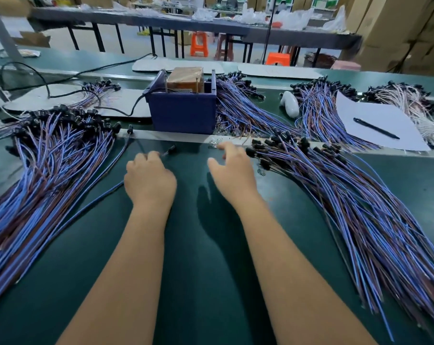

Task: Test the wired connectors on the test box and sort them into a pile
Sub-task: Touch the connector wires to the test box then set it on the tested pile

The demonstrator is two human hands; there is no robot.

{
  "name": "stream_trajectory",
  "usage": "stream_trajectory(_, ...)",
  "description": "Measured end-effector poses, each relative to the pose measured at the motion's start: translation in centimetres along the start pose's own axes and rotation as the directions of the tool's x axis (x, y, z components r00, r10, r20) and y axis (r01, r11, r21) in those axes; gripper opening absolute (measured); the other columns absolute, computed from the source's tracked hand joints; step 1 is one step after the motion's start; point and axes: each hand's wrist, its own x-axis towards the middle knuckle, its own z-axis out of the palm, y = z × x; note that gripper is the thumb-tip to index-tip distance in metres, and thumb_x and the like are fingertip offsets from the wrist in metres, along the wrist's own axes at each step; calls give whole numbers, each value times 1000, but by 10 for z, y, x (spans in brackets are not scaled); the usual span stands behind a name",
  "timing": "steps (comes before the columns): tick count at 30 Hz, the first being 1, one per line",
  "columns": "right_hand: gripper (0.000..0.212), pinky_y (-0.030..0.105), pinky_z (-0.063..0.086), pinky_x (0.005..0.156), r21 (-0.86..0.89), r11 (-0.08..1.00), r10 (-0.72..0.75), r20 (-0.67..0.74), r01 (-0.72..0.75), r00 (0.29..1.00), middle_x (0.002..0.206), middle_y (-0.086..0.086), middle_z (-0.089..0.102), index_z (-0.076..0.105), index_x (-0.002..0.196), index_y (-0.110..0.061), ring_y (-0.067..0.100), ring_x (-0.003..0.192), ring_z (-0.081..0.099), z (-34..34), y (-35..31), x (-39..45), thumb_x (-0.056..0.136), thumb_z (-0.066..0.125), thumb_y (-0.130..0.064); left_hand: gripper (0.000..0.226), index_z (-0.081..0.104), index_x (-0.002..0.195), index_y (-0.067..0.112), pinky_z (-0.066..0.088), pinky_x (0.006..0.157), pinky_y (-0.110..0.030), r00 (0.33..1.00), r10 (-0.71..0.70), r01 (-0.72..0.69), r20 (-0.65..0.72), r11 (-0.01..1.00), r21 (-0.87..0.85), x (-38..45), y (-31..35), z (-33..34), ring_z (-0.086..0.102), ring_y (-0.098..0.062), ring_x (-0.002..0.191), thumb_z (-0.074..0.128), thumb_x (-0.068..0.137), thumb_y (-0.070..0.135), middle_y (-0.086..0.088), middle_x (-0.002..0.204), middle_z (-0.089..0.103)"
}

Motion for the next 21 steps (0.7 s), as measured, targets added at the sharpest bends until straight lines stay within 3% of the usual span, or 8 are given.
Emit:
stream_trajectory(4,30,36,40,95,-35,991,-128,32,129,991,114,4,59,60,123,-20,22,108,50,27,-3,-7,94,53,-27,34,60,124,10,39,90,-44,1000,-3,4,-11,999,39,2,0,5,47,-38,115,45,94,8,-19,124,54)
stream_trajectory(6,18,25,41,78,156,980,-126,28,120,992,96,-2,63,66,107,-21,14,89,54,25,-1,-6,94,54,-24,31,62,122,9,38,90,-42,999,19,-18,-36,1000,10,5,-1,10,46,-38,114,44,96,7,-20,122,54)
stream_trajectory(9,17,18,42,63,487,873,23,0,-20,1000,76,-1,63,65,88,-18,12,70,54,16,3,-2,95,50,-14,26,65,113,8,34,86,-27,975,100,-155,-198,946,-286,9,5,14,51,-32,107,44,99,3,-14,112,56)
stream_trajectory(11,23,18,46,59,694,714,78,51,-92,996,75,5,63,63,89,-12,15,66,56,10,4,-1,99,43,-8,22,66,100,16,36,82,-16,959,128,-249,-254,808,-533,8,14,11,56,-20,98,49,99,2,-4,106,57)
stream_trajectory(13,27,20,49,57,841,515,82,143,-165,986,76,7,68,63,94,-12,16,64,61,4,3,-1,103,38,-17,25,66,91,23,43,86,-14,968,126,-249,-218,616,-747,5,22,9,60,-10,93,54,97,3,-3,103,66)
stream_trajectory(15,39,26,54,63,896,352,78,260,-270,963,85,9,73,63,103,-13,19,71,67,2,2,-1,106,30,-35,30,72,88,27,50,87,-21,989,112,-131,-98,346,-929,-2,26,8,65,-9,90,57,97,3,1,94,73)
stream_trajectory(18,56,31,54,75,891,260,38,375,-371,926,93,9,72,60,116,-12,18,79,68,3,1,0,105,20,-49,26,79,79,17,55,79,-22,960,263,105,100,-6,-994,-11,29,4,67,-12,81,58,95,15,0,84,74)
stream_trajectory(21,43,27,54,70,908,206,48,364,-366,930,85,6,73,60,111,-8,14,70,66,2,0,-1,106,30,-39,38,74,64,12,56,67,-25,884,399,280,242,-39,-959,-12,27,-4,66,-17,68,55,87,35,-6,75,71)
